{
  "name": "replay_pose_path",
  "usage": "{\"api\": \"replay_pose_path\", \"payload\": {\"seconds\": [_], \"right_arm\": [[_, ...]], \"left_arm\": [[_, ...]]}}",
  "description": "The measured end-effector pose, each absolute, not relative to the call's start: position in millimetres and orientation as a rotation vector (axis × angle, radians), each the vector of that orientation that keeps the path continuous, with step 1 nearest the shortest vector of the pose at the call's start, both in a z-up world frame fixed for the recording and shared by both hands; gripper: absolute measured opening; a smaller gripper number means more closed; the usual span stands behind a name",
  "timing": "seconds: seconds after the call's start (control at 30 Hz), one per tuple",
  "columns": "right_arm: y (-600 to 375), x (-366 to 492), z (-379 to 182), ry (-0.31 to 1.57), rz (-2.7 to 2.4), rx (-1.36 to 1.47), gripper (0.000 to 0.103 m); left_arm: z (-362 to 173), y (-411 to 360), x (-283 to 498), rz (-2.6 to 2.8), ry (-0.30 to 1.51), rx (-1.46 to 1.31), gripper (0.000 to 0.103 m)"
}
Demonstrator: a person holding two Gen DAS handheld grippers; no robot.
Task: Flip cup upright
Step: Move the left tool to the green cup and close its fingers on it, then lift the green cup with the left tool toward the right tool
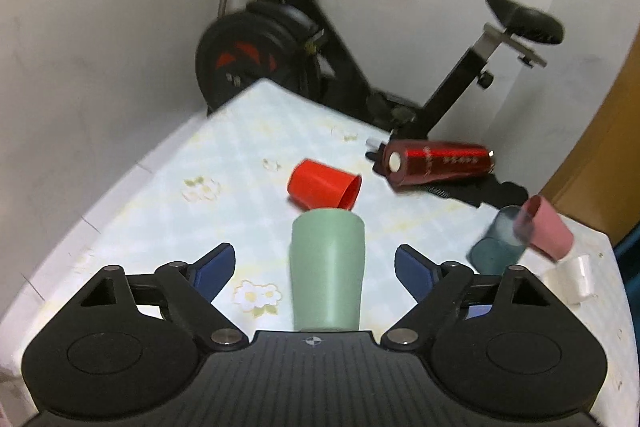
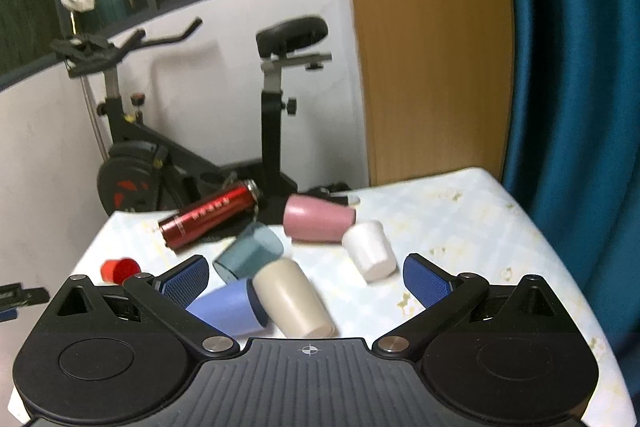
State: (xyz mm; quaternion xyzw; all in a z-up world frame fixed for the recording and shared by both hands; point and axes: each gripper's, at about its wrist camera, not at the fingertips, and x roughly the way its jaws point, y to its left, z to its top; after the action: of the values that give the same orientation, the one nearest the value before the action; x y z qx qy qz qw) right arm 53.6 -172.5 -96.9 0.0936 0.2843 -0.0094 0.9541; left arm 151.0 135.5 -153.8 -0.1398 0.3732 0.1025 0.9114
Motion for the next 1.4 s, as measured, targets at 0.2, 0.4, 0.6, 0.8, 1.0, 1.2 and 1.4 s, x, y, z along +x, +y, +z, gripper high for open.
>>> {"api": "replay_pose_path", "payload": {"seconds": [0.2,0.4,0.6,0.8,1.0,1.2,1.4], "right_arm": [[-170,72,-119,0.637,-0.033,0.181,0.103],[-172,83,-135,0.683,-0.040,0.178,0.103],[-174,87,-145,0.711,-0.039,0.182,0.103],[-177,87,-149,0.725,-0.037,0.195,0.103],[-178,86,-148,0.721,-0.037,0.198,0.103],[-182,77,-147,0.713,-0.025,0.221,0.103],[-188,61,-141,0.700,-0.025,0.236,0.103]], "left_arm": [[-194,127,195,0.180,0.852,-0.257,0.085],[-226,125,220,0.193,0.930,-0.222,0.082],[-239,125,233,0.192,0.953,-0.227,0.080],[-246,127,237,0.201,0.966,-0.239,0.070],[-242,128,230,0.205,1.011,-0.259,0.070],[-230,114,200,0.173,1.046,-0.294,0.070],[-228,71,164,0.086,1.084,-0.347,0.070]]}}
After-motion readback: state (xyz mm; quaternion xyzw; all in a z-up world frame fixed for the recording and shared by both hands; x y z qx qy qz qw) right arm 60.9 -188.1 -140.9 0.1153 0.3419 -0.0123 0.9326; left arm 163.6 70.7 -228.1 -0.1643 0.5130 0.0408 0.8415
